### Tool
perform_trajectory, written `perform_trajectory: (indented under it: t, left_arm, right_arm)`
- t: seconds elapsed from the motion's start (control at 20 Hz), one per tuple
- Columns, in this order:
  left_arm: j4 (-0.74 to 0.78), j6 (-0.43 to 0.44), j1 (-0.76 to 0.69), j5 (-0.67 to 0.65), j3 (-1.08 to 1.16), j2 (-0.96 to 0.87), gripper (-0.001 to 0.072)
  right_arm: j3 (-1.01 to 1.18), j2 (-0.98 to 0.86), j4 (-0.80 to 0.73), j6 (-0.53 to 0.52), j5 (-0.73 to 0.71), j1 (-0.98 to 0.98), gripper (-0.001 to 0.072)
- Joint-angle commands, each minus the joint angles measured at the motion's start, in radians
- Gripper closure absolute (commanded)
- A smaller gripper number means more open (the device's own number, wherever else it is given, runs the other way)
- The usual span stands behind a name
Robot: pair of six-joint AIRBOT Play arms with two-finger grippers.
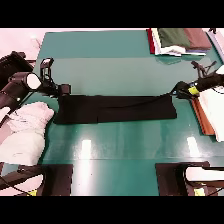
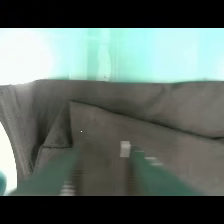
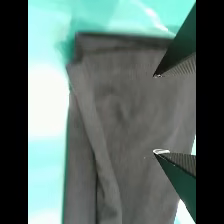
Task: Fold the shirts.
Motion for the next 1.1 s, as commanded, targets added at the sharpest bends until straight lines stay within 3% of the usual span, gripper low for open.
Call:
perform_trajectory:
  t: [0.0, 0.15, 0.25, 0.5, 0.55, 0.7, 0.8, 0.95, 1.05]
  left_arm:
    - [-0.061, 0.010, 0.000, -0.017, 0.021, -0.011, 0.0674]
    - [-0.205, 0.063, -0.016, -0.001, 0.021, -0.011, 0.0685]
    - [-0.214, 0.063, -0.069, 0.018, 0.021, -0.014, 0.0686]
    - [-0.273, 0.055, -0.230, 0.109, 0.024, -0.073, 0.0686]
    - [-0.289, 0.055, -0.250, 0.124, 0.032, -0.091, 0.0686]
    - [-0.313, 0.055, -0.289, 0.117, 0.101, -0.172, 0.0686]
    - [-0.314, 0.056, -0.314, 0.109, 0.172, -0.245, 0.0686]
    - [-0.313, 0.064, -0.362, 0.098, 0.280, -0.368, 0.0686]
    - [-0.314, 0.063, -0.386, 0.085, 0.342, -0.447, 0.0686]
  right_arm:
    - [-0.041, -0.013, 0.069, -0.087, 0.061, -0.135, 0.0114]
    - [-0.127, -0.034, 0.108, -0.146, 0.054, -0.256, 0.0115]
    - [-0.175, -0.084, 0.178, -0.193, 0.054, -0.294, 0.0115]
    - [-0.198, -0.209, 0.314, -0.253, 0.041, -0.209, 0.0119]
    - [-0.198, -0.222, 0.311, -0.256, 0.026, -0.174, 0.0203]
    - [-0.198, -0.210, 0.312, -0.314, -0.021, -0.101, 0.0618]
    - [-0.172, -0.159, 0.312, -0.321, -0.017, -0.087, 0.0691]
    - [-0.069, -0.049, 0.336, -0.302, 0.042, -0.066, 0.0692]
    - [0.002, 0.037, 0.341, -0.235, 0.040, -0.023, 0.0692]
